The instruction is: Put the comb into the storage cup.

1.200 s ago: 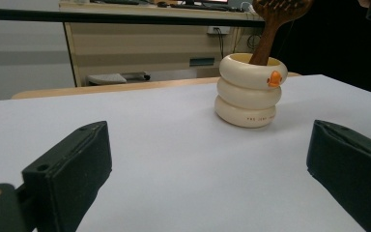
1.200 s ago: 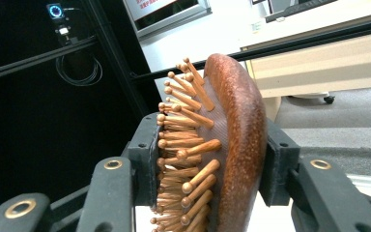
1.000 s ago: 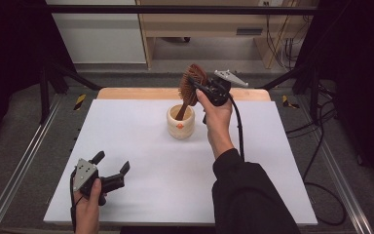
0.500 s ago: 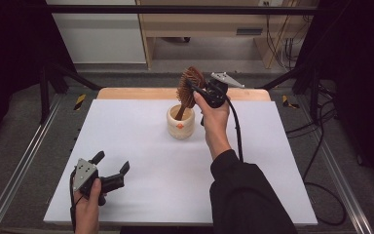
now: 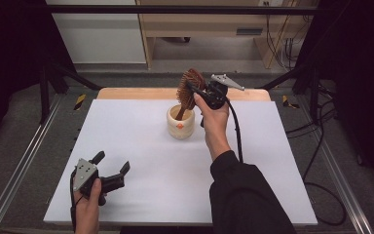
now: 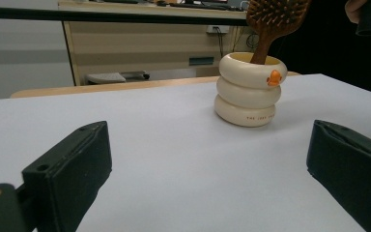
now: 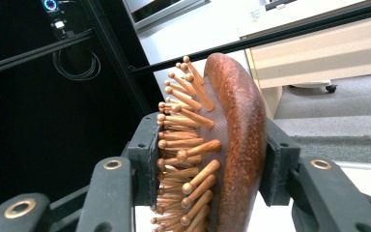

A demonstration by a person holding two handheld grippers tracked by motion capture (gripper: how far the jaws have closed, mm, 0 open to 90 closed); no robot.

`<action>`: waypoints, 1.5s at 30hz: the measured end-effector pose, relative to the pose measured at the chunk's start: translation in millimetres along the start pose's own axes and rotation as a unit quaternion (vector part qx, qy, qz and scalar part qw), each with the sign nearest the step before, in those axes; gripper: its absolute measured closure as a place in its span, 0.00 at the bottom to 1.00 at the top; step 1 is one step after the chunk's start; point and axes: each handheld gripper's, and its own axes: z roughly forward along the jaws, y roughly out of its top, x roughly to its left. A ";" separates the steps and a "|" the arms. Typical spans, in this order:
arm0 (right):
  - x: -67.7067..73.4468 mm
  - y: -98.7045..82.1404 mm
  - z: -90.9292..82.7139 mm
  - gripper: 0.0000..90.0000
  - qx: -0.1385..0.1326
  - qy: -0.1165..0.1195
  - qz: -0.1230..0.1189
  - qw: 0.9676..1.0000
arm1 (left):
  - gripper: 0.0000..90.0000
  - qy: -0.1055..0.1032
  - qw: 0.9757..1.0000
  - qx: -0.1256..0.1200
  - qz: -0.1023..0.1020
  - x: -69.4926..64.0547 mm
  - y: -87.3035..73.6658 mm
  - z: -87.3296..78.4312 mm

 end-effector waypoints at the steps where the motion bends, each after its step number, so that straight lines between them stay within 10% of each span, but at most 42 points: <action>1: 0.0 0.0 0.0 0.57 0.000 0.000 0.000 1.000 | 0.02 0.000 1.000 0.000 0.000 0.0 0.0 0.0; 45: -7.4 -12.3 5.2 0.57 0.005 -0.002 0.026 1.000 | 0.02 -0.002 1.000 0.002 0.001 -0.1 -0.1 0.2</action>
